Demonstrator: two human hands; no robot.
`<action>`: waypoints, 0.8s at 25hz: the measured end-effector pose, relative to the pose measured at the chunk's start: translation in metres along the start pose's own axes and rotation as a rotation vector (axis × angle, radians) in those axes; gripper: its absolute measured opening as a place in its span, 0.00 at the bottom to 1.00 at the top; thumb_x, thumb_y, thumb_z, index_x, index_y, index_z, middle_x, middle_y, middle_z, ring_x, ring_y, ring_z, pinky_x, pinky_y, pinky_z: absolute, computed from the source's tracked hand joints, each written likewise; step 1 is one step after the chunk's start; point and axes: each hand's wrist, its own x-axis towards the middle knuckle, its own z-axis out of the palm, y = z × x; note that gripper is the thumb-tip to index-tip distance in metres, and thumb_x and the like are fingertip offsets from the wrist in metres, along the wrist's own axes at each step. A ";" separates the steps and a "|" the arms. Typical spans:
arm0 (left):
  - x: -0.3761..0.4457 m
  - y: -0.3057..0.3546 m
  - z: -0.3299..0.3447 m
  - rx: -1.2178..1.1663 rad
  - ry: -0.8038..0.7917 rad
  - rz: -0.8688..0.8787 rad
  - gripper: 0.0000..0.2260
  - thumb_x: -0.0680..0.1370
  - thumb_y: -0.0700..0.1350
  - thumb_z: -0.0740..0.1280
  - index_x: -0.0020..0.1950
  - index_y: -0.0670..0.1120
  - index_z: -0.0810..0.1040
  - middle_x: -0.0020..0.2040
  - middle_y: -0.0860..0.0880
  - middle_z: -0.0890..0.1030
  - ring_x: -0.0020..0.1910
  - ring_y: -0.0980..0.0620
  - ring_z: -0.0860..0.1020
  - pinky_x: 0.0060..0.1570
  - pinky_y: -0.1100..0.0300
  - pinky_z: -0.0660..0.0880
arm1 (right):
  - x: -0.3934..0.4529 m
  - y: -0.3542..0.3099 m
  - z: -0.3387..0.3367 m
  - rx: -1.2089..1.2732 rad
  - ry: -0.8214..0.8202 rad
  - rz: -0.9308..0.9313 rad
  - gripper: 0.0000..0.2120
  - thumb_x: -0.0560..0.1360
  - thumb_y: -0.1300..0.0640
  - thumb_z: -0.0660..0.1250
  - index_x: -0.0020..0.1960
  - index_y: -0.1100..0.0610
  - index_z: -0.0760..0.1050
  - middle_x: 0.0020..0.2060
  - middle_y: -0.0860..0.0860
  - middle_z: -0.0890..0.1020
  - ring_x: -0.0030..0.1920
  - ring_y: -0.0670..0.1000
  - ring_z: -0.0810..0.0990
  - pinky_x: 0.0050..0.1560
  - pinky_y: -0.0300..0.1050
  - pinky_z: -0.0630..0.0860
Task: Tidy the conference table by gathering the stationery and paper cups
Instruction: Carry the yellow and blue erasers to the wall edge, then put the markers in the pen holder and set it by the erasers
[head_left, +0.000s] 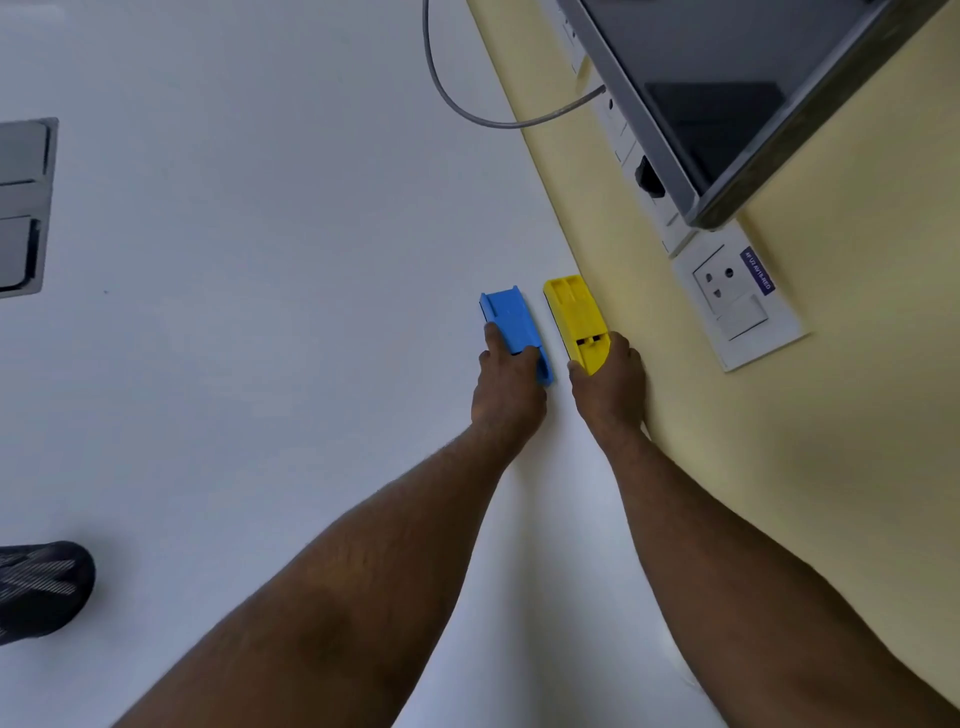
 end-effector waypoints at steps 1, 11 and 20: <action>0.002 0.002 0.001 -0.008 -0.006 -0.001 0.18 0.77 0.43 0.69 0.66 0.47 0.73 0.75 0.42 0.54 0.67 0.44 0.68 0.60 0.51 0.75 | 0.002 -0.001 0.000 0.006 -0.006 0.001 0.31 0.74 0.52 0.71 0.71 0.61 0.64 0.64 0.59 0.74 0.63 0.59 0.74 0.56 0.50 0.74; -0.097 -0.090 -0.025 0.065 0.021 0.040 0.34 0.78 0.57 0.63 0.79 0.53 0.49 0.81 0.49 0.49 0.78 0.47 0.54 0.72 0.49 0.63 | -0.097 -0.014 0.010 0.111 0.197 -0.232 0.25 0.77 0.50 0.66 0.70 0.59 0.65 0.67 0.57 0.74 0.68 0.55 0.70 0.66 0.51 0.71; -0.294 -0.230 -0.065 0.248 0.139 -0.226 0.27 0.79 0.56 0.59 0.76 0.46 0.64 0.76 0.46 0.65 0.75 0.49 0.63 0.73 0.56 0.59 | -0.295 -0.034 0.060 -0.093 -0.492 -0.750 0.33 0.72 0.48 0.72 0.73 0.59 0.66 0.74 0.57 0.65 0.73 0.56 0.67 0.70 0.51 0.67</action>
